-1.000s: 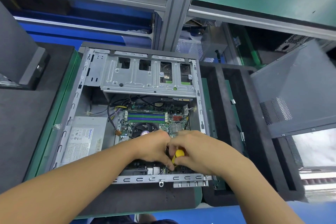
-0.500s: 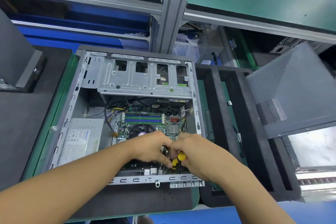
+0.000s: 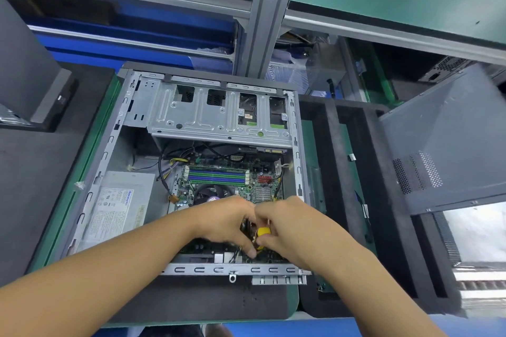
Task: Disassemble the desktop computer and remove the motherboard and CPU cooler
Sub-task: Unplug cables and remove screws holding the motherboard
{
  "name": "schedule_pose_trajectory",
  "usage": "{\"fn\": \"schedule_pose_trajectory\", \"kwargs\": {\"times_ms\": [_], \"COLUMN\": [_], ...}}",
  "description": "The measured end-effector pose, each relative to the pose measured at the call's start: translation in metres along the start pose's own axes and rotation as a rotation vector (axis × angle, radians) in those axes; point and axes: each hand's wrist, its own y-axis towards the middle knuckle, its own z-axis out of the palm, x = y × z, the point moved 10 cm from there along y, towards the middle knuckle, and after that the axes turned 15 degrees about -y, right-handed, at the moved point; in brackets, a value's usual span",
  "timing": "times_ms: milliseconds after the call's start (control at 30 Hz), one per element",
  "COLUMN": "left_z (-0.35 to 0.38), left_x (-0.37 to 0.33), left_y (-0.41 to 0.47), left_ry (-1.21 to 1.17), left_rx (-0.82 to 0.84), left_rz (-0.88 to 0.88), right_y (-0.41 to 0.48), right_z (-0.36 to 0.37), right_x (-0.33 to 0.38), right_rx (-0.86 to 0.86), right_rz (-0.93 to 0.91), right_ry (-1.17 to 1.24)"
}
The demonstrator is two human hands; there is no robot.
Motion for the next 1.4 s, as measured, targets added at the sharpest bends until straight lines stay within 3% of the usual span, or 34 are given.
{"fn": "schedule_pose_trajectory", "kwargs": {"times_ms": [200, 367, 700, 833, 1033, 1400], "left_z": [-0.002, 0.0, 0.003, 0.007, 0.007, 0.006], "left_x": [-0.001, -0.008, 0.005, 0.007, 0.002, 0.006], "left_y": [0.0, 0.003, 0.005, 0.005, 0.006, 0.005], "left_ry": [0.094, 0.169, 0.011, 0.027, 0.041, 0.055], "left_rx": [-0.014, -0.025, 0.027, 0.043, 0.011, 0.018], "left_rz": [-0.014, 0.052, -0.013, -0.021, -0.004, -0.018], "right_y": [0.0, -0.003, -0.001, -0.003, -0.006, -0.009], "right_z": [0.006, 0.006, 0.016, 0.018, 0.008, 0.01], "right_x": [0.003, -0.012, 0.003, 0.004, -0.009, 0.001], "right_rx": [0.055, 0.015, 0.077, 0.079, -0.009, 0.067], "right_rz": [-0.08, 0.087, -0.018, -0.04, 0.158, 0.068], "right_ry": [-0.052, 0.063, -0.115, -0.02, 0.058, 0.068]}}
